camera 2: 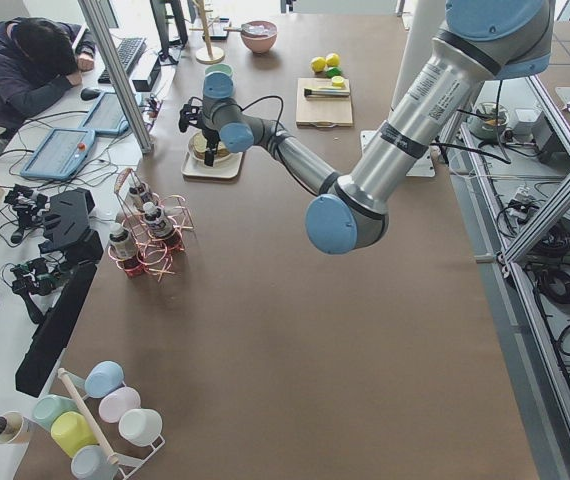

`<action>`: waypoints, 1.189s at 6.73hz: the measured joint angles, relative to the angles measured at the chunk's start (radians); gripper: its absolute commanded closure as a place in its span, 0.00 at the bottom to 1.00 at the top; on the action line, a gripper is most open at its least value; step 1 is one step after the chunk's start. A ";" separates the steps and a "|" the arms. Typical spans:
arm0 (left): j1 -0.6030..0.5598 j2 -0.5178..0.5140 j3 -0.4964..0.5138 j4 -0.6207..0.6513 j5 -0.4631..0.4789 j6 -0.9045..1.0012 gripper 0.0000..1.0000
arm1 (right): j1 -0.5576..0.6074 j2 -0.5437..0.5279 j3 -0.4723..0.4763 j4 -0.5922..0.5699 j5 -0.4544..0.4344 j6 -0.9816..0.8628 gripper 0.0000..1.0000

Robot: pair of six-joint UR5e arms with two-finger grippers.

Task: Make sandwich and place on tray

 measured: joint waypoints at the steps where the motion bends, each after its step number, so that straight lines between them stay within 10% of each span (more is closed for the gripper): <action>1: -0.050 0.111 -0.075 0.048 -0.012 0.126 0.03 | 0.000 0.000 0.002 0.014 0.012 0.000 0.00; 8: -0.463 0.548 -0.100 0.135 -0.168 0.845 0.02 | 0.000 -0.001 -0.001 0.033 0.072 -0.001 0.00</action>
